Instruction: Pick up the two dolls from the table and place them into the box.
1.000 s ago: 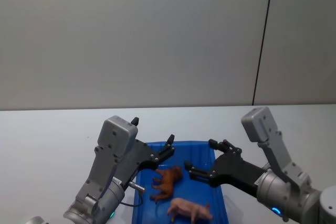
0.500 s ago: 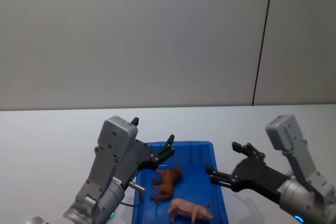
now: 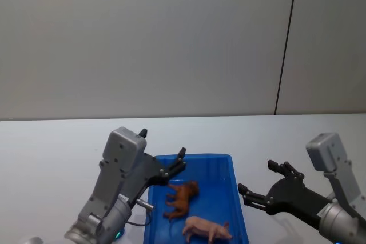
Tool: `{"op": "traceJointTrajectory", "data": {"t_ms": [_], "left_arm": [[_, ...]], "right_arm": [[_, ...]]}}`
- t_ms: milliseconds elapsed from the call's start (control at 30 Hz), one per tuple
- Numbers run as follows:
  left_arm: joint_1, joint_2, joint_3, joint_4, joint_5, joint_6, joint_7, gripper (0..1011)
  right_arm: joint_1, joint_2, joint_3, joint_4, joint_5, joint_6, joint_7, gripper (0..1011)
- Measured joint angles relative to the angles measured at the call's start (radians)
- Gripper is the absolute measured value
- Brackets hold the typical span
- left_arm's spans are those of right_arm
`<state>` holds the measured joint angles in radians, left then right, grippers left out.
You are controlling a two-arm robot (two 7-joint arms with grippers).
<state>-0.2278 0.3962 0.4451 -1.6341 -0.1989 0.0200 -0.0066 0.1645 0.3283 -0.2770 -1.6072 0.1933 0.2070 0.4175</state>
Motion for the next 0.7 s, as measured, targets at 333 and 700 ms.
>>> {"op": "traceJointTrajectory", "data": {"t_ms": [333,700], "left_arm": [[0.049,0.066,-0.033,-0.042,-0.027,0.043,0.036,1003],[0.125,0.154,-0.072,-0.075,-0.082,0.074,0.068,1003]], "right_arm": [[-0.011,0.011,0.006,-0.007,0.007,-0.004,-0.007,1001],[-0.017,0.016,0.008,-0.010,0.010,-0.005,-0.010,1001]]}}
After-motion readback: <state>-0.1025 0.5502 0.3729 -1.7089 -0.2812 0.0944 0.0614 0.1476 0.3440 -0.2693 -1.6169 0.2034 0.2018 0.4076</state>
